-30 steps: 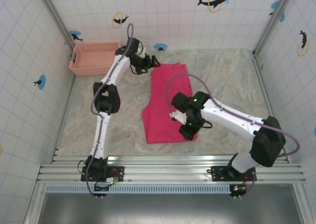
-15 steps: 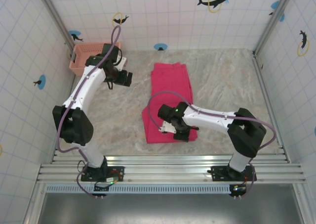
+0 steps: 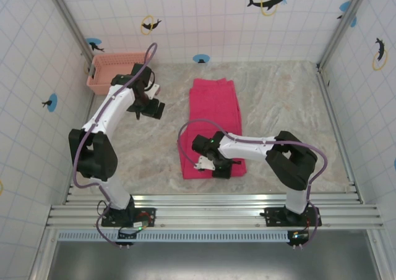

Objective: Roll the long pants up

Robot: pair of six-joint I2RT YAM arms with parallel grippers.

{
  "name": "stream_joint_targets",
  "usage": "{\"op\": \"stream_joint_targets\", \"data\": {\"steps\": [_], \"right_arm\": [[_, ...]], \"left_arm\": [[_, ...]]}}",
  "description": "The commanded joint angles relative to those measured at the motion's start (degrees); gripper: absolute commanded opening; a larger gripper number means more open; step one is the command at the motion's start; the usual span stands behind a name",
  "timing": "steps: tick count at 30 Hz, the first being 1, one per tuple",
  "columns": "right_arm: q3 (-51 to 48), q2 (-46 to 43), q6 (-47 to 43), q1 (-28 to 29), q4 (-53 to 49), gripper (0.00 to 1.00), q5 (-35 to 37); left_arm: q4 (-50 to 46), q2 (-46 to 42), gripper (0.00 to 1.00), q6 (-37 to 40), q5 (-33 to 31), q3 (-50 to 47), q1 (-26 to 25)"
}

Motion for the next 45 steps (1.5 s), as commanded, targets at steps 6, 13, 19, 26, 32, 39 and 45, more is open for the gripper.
{"op": "stream_joint_targets", "data": {"steps": [6,13,19,26,32,39,45], "right_arm": [[10.7,0.5,-5.5,-5.2,-13.5,0.08,-23.1],[24.4,7.2,-6.2,-11.3,-21.3,0.07,-32.0],[30.4,14.1,-4.7,-16.7,-22.2,0.07,-34.9],[38.3,22.0,-4.4,-21.7,-23.4,0.07,-39.2],[41.9,26.9,-4.2,-23.4,-23.9,0.07,-41.1],[41.1,27.6,-4.4,-25.3,-24.1,0.07,-41.9],[39.6,26.4,-4.2,-26.9,-23.6,0.08,-41.9]], "left_arm": [[-2.8,-5.3,0.98,5.7,-1.2,-4.1,-2.7],[-3.6,-7.0,0.97,8.5,-1.6,-5.3,-5.7],[-6.0,-8.1,0.98,9.7,-0.2,-3.9,-7.9],[-7.5,-8.6,0.98,8.2,5.0,-3.2,-11.3],[-4.7,-7.5,0.89,4.2,10.0,-7.2,-17.3],[-0.4,-0.7,0.85,1.9,6.9,-9.6,-20.8],[2.8,9.4,0.86,-0.8,1.4,-5.9,-20.8]]}}
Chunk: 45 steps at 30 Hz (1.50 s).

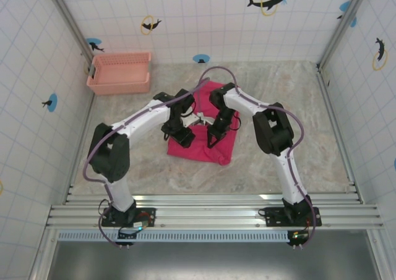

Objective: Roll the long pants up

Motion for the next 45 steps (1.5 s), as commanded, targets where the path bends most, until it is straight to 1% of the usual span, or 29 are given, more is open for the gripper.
{"op": "stream_joint_targets", "data": {"steps": [1,6,8,9,10,11,13,14,18,19,21,23,24,25,26,27,28,29,30,31,33,35,39,41,45], "right_arm": [[-0.6,-0.9,-0.2,-1.3,0.0,0.08,-0.7],[-0.8,-1.2,0.1,-2.0,0.1,0.1,-0.6],[-0.8,-1.3,0.6,-2.1,0.3,0.18,1.4],[-0.8,-1.2,0.5,-2.2,0.5,0.2,2.1],[-0.9,-3.4,0.6,-2.5,0.8,0.22,3.2],[-1.3,-4.9,1.0,-2.6,1.6,0.25,5.2],[-3.0,-9.1,1.9,-2.9,4.1,0.34,10.8],[-4.8,-11.7,2.3,-3.1,5.9,0.37,13.8],[-13.2,-23.0,3.3,-3.8,13.5,0.44,26.6],[-15.0,-25.5,3.2,-3.8,14.5,0.45,28.7],[-18.4,-29.9,2.6,-3.6,15.8,0.45,29.6],[-22.4,-34.6,1.6,-1.8,17.7,0.45,29.1],[-24.5,-37.1,1.7,-0.3,18.9,0.45,30.9],[-26.4,-39.1,0.8,1.6,19.4,0.46,30.7],[-28.2,-41.2,0.2,4.1,20.2,0.47,31.4],[-30.3,-42.9,-0.1,6.9,21.2,0.5,32.8],[-32.4,-44.4,-0.7,9.2,22.3,0.52,32.5],[-34.0,-45.3,-0.5,11.6,23.3,0.53,33.4],[-36.0,-45.7,-0.1,14.2,24.5,0.53,34.3],[-37.3,-45.6,-0.4,16.1,25.3,0.54,33.7],[-39.9,-44.7,-0.7,20.9,28.1,0.54,36.9],[-42.2,-43.8,-1.1,23.5,31.6,0.54,38.3],[-43.6,-39.0,-3.0,23.3,35.0,0.54,36.9],[-44.2,-37.6,-1.9,22.4,38.1,0.54,38.6],[-44.0,-33.3,-3.9,21.7,41.2,0.54,44.3]], "left_arm": [[2.3,5.5,0.86,-3.2,-4.7,3.4,0.2],[1.1,12.5,0.86,-6.1,-8.6,9.7,0.1],[-0.8,15.5,0.87,-7.0,-10.1,12.9,0.1],[-1.7,16.9,0.87,-7.2,-10.3,14.3,0.1],[-2.5,17.9,0.87,-7.6,-10.6,15.3,0.2],[-2.7,18.5,0.87,-7.7,-10.7,15.6,0.1],[-2.4,18.8,0.88,-7.9,-10.8,15.2,0.1],[-1.9,18.6,0.88,-8.0,-10.7,14.6,0.2],[-0.5,17.7,0.89,-8.4,-10.5,12.1,0.2],[-0.5,17.6,0.89,-8.8,-10.5,11.7,0.2],[-0.1,17.2,0.89,-8.9,-10.2,10.9,0.2],[-0.1,16.8,0.9,-9.3,-10.2,10.4,0.2],[-0.1,16.5,0.9,-9.2,-10.1,10.3,0.2],[-0.3,16.4,0.9,-9.2,-10.1,10.3,0.2],[-0.4,16.2,0.9,-9.1,-10.2,10.4,0.2],[-0.6,16.2,0.91,-8.9,-10.2,10.6,0.2],[-0.8,16.2,0.91,-8.8,-10.4,10.9,0.2],[-1.1,16.4,0.91,-8.5,-10.5,11.2,0.2],[-1.4,16.5,0.91,-8.4,-10.3,11.6,0.2],[-1.7,16.7,0.92,-8.2,-10.3,11.9,0.2],[-2.1,16.9,0.92,-8.1,-10.3,12.3,0.2],[-2.1,16.8,0.92,-7.9,-10.3,12.4,0.2],[-2.6,16.5,0.92,-7.6,-10.5,12.5,0.2],[-2.9,16.3,0.93,-7.3,-10.6,12.4,0.3],[-3.1,16.0,0.93,-6.8,-10.9,11.7,0.2]]}}
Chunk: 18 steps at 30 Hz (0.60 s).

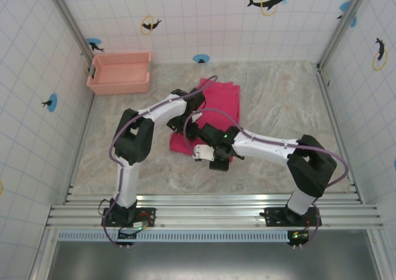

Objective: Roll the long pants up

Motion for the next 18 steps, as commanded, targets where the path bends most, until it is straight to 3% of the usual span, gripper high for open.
{"op": "stream_joint_targets", "data": {"steps": [1,7,12,16,18], "right_arm": [[-0.7,2.9,-1.6,-0.6,6.0,0.54,6.9],[-0.5,9.1,-3.5,-1.7,10.7,0.55,13.6],[5.4,14.2,-2.4,-4.7,6.1,0.55,11.6],[9.6,17.2,-1.8,-7.4,0.9,0.45,5.7],[10.2,17.4,-1.5,-8.4,-0.4,0.34,2.6]], "left_arm": [[-3.3,-0.8,0.94,1.1,-1.9,-0.9,0.2],[-3.5,-1.2,0.94,2.1,-1.2,-1.7,0.2],[-3.4,-2.1,0.94,3.8,-1.1,-2.2,0.2],[-3.7,-3.1,0.95,5.0,-1.0,-1.9,0.2],[-4.2,-4.0,0.96,5.7,-0.6,-1.5,0.4]]}}
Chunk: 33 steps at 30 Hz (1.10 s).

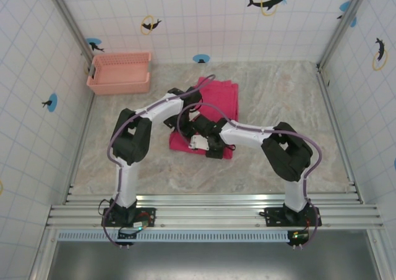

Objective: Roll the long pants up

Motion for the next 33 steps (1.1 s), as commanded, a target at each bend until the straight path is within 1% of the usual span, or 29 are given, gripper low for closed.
{"op": "stream_joint_targets", "data": {"steps": [1,3,4,7,10,12,16,19,21,23,25,28,33], "right_arm": [[0.9,3.8,2.2,-3.8,-3.4,0.29,-4.5],[0.3,2.4,1.5,-4.9,-4.2,0.21,-9.9],[-0.1,1.3,1.8,-5.3,-4.4,0.18,-12.3],[-1.1,-1.6,1.6,-6.2,-5.6,0.14,-20.3],[2.1,-1.6,2.0,-7.0,-12.1,0.11,-31.3],[3.9,-1.3,2.3,-6.3,-15.6,0.1,-36.0],[7.6,-0.7,3.5,-5.8,-22.1,0.11,-41.9],[10.0,0.3,4.9,-8.8,-26.2,0.12,-52.1],[10.8,0.7,6.7,-11.3,-27.0,0.12,-59.4],[12.2,1.4,8.2,-14.0,-28.0,0.13,-64.6],[13.0,2.6,10.5,-17.2,-27.8,0.14,-68.4],[13.6,5.2,15.2,-21.3,-24.8,0.15,-70.8],[16.7,12.3,17.9,-24.0,-24.3,0.16,-69.1]], "left_arm": [[-5.1,-3.4,0.97,2.8,1.6,-0.3,-0.7],[-6.0,-4.6,0.97,2.9,2.1,0.6,-0.1],[-6.6,-5.2,0.97,4.7,1.9,1.3,0.2],[-8.0,-7.1,0.97,6.3,1.1,2.6,1.5],[-10.0,-8.2,0.97,7.3,-0.2,4.0,3.4],[-10.3,-9.4,0.97,7.5,-0.6,4.4,4.7],[-10.7,-11.5,0.97,8.1,-2.1,4.5,6.8],[-11.8,-12.4,0.97,9.8,-3.7,4.4,7.0],[-12.6,-12.8,0.97,10.6,-4.7,4.3,7.2],[-13.0,-13.1,0.97,11.1,-5.2,4.0,7.1],[-12.9,-13.5,0.97,11.4,-4.8,3.6,7.1],[-12.8,-13.6,0.97,11.3,-3.6,3.8,7.1],[-13.2,-13.0,0.97,10.5,-1.2,5.0,6.8]]}}
